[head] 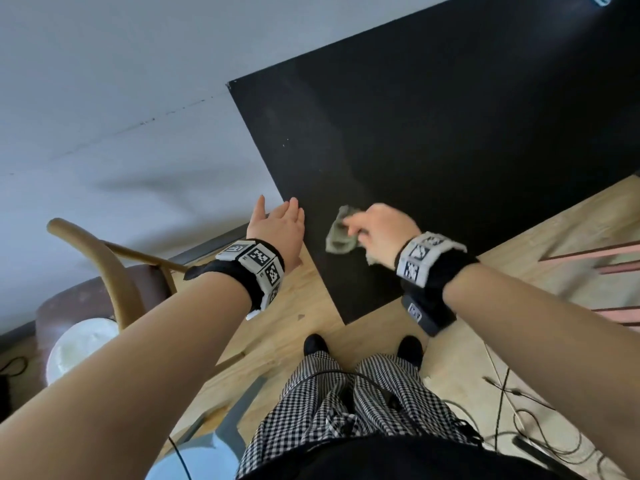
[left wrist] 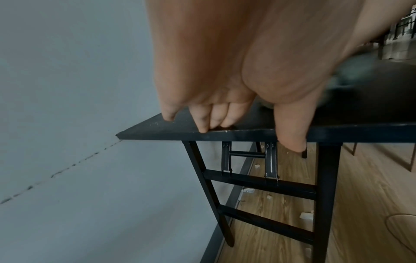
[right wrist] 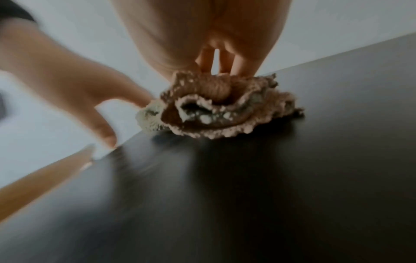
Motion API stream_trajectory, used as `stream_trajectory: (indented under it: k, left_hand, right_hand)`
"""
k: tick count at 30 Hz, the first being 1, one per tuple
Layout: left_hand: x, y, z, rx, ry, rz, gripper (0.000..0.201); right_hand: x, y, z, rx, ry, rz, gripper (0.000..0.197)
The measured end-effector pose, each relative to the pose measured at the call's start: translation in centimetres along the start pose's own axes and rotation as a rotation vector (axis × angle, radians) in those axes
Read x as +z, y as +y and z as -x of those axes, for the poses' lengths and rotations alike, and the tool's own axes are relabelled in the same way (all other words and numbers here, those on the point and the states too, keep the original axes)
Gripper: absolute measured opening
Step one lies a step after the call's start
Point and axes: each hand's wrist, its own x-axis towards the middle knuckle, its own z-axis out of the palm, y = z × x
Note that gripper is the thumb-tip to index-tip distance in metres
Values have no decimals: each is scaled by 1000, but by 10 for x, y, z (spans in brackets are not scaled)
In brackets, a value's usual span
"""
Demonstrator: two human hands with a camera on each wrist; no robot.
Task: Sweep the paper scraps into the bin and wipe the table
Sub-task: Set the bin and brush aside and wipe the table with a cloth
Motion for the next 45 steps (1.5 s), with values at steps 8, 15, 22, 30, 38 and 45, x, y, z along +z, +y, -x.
stream_trajectory:
  k: [8,15,22,30,38,45]
  left_hand:
    - [8,-3,-1,1,31,38,78]
    - [-12,-14,-7,41,83,49,52]
    - [-34,-29,-27,-197,157,367,36]
    - [-60,-28,-54,-331,140,501,17]
    - [-52,-42,-73,-375,8,470,101]
    - [-60,-52,-86,-379,-100,387,115]
  right_hand:
    - [-17,-6,-49,241,45,105,25]
    - [8,-32,4,-102,-104,142,22]
    - [-35,1,-63,-93,-67,111,28]
    - [-63,6,-120,-62,21,58,22]
    - [-64,12,-124,-394,-159,204,24]
    - [-97,7,-211,-179,-15,116,27]
